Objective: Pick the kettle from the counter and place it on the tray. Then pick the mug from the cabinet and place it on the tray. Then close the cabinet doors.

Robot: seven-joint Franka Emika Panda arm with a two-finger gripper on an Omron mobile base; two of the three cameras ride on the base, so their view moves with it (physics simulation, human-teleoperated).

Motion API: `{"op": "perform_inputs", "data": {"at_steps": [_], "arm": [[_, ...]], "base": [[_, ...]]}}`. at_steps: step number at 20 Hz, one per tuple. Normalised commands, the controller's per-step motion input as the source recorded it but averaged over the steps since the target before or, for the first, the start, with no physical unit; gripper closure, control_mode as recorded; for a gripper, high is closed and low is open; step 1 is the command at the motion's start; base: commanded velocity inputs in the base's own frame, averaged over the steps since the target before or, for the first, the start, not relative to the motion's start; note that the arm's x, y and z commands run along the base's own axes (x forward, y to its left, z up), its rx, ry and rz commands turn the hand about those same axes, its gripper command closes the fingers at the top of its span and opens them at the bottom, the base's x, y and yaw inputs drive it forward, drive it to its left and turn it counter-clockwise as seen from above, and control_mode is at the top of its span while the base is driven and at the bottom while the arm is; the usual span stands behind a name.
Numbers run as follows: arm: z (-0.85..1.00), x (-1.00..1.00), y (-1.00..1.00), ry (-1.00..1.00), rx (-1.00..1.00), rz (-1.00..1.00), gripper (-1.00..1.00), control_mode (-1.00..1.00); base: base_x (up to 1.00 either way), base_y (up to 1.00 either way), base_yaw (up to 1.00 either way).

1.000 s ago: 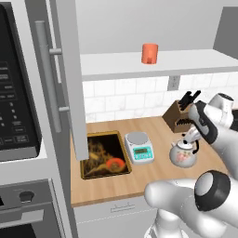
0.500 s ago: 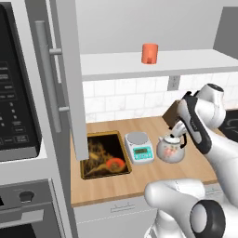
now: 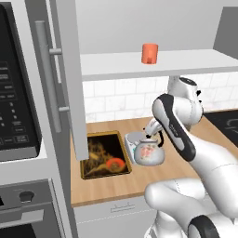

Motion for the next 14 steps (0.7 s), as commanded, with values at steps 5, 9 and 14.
{"op": "perform_inputs", "data": {"at_steps": [5, 9, 14], "arm": [[0.11, 0.13, 1.00, 0.00, 0.00, 0.06, 1.00, -1.00], [-0.17, 0.33, 0.91, 0.00, -0.01, 0.00, 1.00, -1.00], [-0.37, 0.44, 0.78, -0.01, -0.04, 0.00, 1.00, -1.00]], "base": [[0.00, 0.00, 0.00], [0.00, 0.00, 0.00], [0.00, 0.00, 0.00]]}}
